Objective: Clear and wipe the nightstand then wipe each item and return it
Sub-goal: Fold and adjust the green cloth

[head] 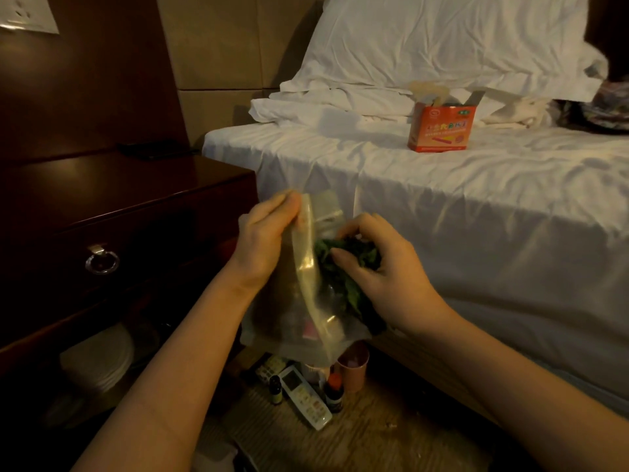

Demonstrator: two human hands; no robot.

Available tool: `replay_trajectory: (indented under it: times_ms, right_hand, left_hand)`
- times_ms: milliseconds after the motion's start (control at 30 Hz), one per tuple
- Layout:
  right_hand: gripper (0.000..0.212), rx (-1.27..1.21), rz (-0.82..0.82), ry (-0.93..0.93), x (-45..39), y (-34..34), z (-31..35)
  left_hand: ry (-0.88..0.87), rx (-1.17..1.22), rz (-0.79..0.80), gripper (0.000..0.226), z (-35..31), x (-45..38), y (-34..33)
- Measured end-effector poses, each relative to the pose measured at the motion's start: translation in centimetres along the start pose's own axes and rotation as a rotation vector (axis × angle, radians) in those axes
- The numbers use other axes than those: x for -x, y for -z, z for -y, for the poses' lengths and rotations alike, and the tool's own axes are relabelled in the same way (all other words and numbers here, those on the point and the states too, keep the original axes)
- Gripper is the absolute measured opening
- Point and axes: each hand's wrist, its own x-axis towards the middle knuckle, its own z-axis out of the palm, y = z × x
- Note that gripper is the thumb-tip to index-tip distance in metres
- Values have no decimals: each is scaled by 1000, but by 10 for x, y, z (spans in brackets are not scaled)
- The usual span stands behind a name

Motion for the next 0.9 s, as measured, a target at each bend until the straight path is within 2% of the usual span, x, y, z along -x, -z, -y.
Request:
replay_trajectory:
  times_ms: [67,167,200,267,333,400,500,567,700,767,900]
  right_hand:
    - [19,22,-107,50,-2,-1,2]
    - [53,-108,-148,-2,-7,1,9]
    - [57,-133,-151,-47,-9,1,10]
    - [47,-170,-189,-177,-14,-1,9]
    - [25,-339,-220,-354,-20,-4,5]
    - [15,-407,-237,-473,-21,-11,1]
    - [22,-273,-232,-434,-19,-18,0]
    - [27,-289,-176,-431,-15,-22,1]
    - [22,-356,-19,-467,-10,-24,0]
    - [21,-392,28,-486,-8,-22,0]
    - [39,-530,100,-629,-4,-18,-3]
  left_hand:
    - [23,-5,79,47,-2,4,-7]
    - [77,68,108,35,-4,7,-13]
    - [84,75,120,32,-5,9,-15]
    - [80,72,167,35,-5,11,-16]
    - [96,73,159,39,-3,12,-16]
    - [85,44,114,44,1,13,-16]
    - [42,0,-8,40,8,10,-18]
    - [24,11,-116,45,9,6,-15]
    - [-37,-68,-354,38,11,-3,3]
    - [-41,-14,-449,36,10,-5,6]
    - [-101,103,-545,37,3,-6,3]
